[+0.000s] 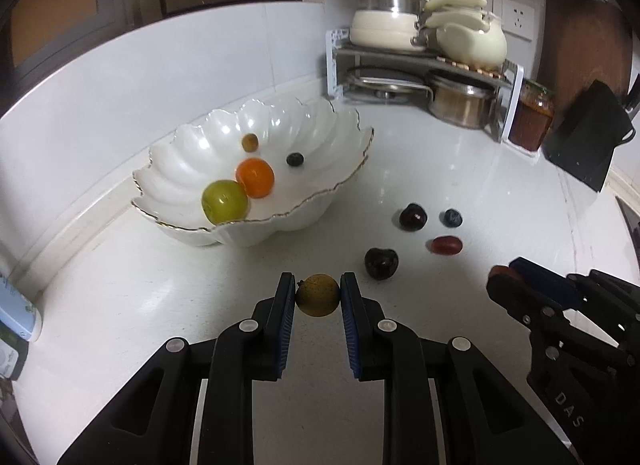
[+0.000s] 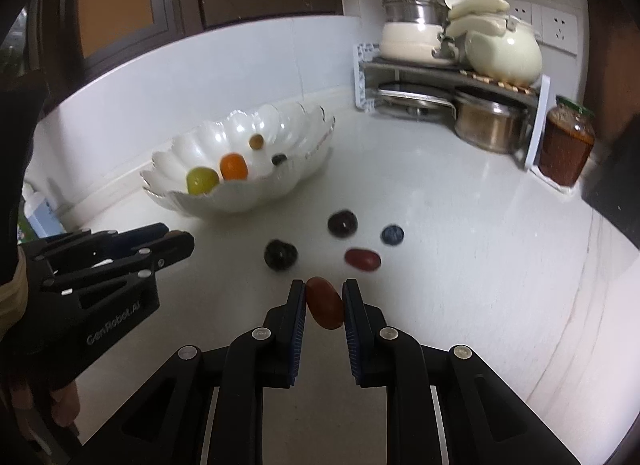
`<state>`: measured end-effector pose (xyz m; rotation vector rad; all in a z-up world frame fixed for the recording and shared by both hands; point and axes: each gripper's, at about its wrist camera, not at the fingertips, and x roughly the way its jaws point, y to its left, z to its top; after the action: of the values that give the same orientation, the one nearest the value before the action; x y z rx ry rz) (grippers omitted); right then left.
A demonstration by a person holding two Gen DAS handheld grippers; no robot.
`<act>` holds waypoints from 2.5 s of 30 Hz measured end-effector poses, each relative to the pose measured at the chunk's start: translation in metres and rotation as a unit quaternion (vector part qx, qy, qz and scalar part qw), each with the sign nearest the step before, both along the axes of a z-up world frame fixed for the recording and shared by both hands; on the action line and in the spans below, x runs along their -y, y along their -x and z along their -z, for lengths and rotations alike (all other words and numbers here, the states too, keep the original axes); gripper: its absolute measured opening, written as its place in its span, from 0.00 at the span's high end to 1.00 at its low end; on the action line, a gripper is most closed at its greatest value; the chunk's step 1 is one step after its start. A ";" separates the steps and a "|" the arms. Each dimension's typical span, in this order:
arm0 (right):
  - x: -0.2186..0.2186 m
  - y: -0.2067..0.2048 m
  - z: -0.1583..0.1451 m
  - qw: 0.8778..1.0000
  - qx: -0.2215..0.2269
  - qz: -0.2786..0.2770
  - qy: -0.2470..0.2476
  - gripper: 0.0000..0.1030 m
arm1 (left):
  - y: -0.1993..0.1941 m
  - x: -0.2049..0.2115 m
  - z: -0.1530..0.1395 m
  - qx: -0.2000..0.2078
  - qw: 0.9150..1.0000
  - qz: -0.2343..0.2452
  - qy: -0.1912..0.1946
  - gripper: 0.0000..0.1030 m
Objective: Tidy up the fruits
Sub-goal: 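Carry the yellow-brown fruit and red date with both grippers over the white bowl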
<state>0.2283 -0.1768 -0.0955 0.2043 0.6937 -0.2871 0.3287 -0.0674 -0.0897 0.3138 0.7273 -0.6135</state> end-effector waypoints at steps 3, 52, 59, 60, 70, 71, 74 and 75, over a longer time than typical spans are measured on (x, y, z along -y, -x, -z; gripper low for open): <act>-0.002 0.000 -0.009 1.000 0.009 -0.007 0.011 0.80 | 0.005 -0.003 -0.007 0.006 1.000 -0.006 0.005 0.77; 0.003 -0.086 -0.118 0.987 0.111 -0.116 0.016 0.80 | -0.038 -0.038 -0.115 0.098 0.983 -0.139 0.065 0.77; 0.011 -0.121 -0.125 0.988 0.091 -0.121 0.013 0.80 | -0.066 -0.032 -0.117 0.082 0.984 -0.145 0.063 0.77; 0.012 -0.125 -0.126 0.989 0.088 -0.121 0.011 0.80 | -0.071 -0.030 -0.117 0.083 0.984 -0.147 0.059 0.77; 0.018 -0.174 -0.124 0.990 0.037 -0.136 0.009 0.80 | -0.119 -0.014 -0.119 0.060 0.987 -0.146 0.037 0.77; 0.019 -0.179 -0.123 0.990 0.031 -0.134 0.007 0.80 | -0.125 -0.011 -0.119 0.057 0.987 -0.146 0.032 0.77; 0.023 -0.190 -0.120 0.991 0.017 -0.135 0.002 0.80 | -0.138 -0.005 -0.116 0.046 0.988 -0.146 0.024 0.77; 0.025 -0.196 -0.117 0.991 0.011 -0.135 -0.002 0.80 | -0.143 -0.004 -0.115 0.040 0.988 -0.145 0.023 0.77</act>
<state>0.4240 -0.2019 0.0219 0.1156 0.6910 -0.0249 0.4719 -0.0638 0.0253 0.1844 0.6655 -0.3382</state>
